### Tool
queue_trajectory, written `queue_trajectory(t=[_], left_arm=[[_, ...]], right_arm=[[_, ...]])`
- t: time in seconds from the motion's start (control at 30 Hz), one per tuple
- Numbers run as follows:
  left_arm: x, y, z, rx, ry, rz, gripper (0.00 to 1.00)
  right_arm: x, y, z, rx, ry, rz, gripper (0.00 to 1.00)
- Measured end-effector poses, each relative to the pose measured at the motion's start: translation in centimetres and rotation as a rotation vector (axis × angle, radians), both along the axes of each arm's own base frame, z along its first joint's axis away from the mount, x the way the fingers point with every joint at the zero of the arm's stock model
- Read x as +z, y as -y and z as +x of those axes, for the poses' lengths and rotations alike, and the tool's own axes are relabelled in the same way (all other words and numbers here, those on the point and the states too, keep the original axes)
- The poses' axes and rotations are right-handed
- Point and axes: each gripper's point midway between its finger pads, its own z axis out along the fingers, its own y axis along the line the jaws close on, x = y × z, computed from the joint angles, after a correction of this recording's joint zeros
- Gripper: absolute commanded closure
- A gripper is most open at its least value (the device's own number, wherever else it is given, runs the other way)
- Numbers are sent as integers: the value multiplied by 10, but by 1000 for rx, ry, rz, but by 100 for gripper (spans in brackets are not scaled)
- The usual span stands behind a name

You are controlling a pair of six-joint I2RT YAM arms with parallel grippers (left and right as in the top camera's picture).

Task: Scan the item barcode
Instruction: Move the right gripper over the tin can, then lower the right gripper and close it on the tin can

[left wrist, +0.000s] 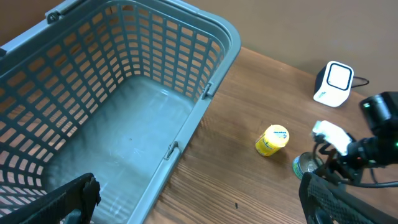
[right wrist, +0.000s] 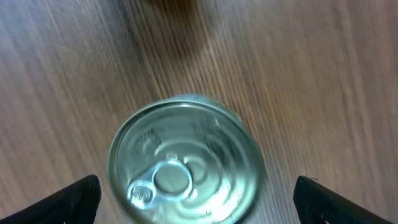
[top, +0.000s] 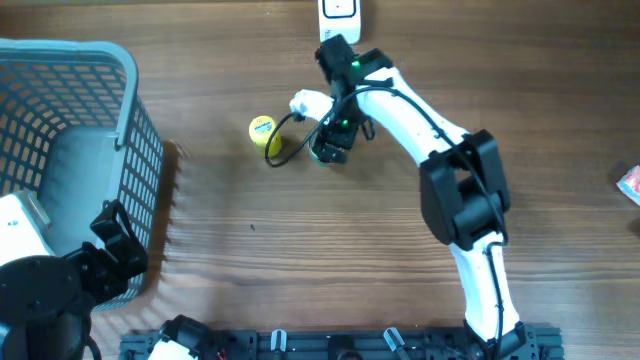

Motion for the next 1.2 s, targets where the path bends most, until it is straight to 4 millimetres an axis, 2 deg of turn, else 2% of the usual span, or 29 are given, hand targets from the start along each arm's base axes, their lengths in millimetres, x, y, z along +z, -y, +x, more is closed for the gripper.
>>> queue_trajectory(t=[0.13, 0.3, 0.4, 0.63, 0.77, 0.93, 1.03, 1.17, 1.2], left_arm=[[0, 0, 0, 0, 0, 0, 0], [0, 0, 0, 0, 0, 0, 0], [0, 0, 0, 0, 0, 0, 0], [0, 0, 0, 0, 0, 0, 0], [-2, -1, -1, 0, -9, 4, 0], [-4, -2, -3, 0, -23, 11, 0], [-6, -2, -5, 0, -34, 16, 0], [-6, -3, -5, 0, -36, 17, 0], [-6, -3, -5, 0, -36, 17, 0]], right_arm=[[-14, 5, -2, -1, -25, -27, 0], [-22, 8, -2, -4, -35, -41, 2], [-24, 6, 0, -5, -26, -43, 11], [-26, -12, 21, -71, 63, -23, 34], [-26, -12, 24, -157, 73, -40, 40], [-26, -3, 25, -351, 52, -82, 43], [-26, 7, 22, -537, 22, -121, 43], [-26, 21, 8, -844, -57, -184, 59], [-27, 24, 5, -912, -76, -194, 60]])
